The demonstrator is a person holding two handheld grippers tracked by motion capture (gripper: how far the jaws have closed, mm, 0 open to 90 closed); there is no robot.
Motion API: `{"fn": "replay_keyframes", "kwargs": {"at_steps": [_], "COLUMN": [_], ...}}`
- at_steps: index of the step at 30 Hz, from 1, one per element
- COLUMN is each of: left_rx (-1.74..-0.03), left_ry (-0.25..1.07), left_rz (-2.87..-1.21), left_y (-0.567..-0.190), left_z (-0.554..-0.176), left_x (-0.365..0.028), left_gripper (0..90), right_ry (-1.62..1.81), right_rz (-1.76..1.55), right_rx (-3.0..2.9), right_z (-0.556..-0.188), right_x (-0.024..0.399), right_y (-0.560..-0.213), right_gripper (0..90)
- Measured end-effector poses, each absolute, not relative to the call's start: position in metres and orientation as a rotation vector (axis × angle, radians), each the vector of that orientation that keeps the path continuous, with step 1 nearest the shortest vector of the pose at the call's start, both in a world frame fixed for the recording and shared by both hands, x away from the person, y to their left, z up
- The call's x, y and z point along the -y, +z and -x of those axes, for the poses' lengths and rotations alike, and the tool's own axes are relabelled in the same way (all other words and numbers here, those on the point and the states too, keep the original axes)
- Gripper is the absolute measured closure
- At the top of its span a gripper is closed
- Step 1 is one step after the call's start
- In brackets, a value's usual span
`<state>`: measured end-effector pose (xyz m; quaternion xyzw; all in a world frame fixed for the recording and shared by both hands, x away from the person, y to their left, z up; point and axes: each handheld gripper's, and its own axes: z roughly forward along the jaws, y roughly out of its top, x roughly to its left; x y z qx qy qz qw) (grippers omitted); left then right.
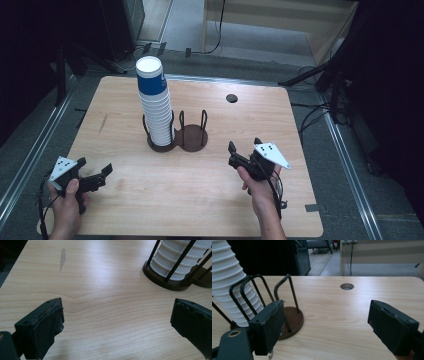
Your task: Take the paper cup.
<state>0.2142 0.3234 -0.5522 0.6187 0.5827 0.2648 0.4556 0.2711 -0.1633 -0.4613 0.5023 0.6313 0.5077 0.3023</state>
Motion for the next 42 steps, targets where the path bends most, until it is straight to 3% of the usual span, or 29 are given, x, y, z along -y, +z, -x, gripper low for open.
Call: {"fn": "replay_keyframes", "kwargs": {"at_steps": [42], "left_rx": [-1.452], "left_ry": [0.626], "left_rz": [-1.547], "left_y": [-0.553], "left_z": [-0.219], "left_x": [-0.323], "left_gripper": [0.0], "right_ry": [1.467], "right_rz": [-1.184], "right_rx": [-1.825], "right_z": [-0.303], "right_x": [0.033], "right_y": [-0.406], "right_gripper": [12.7]}}
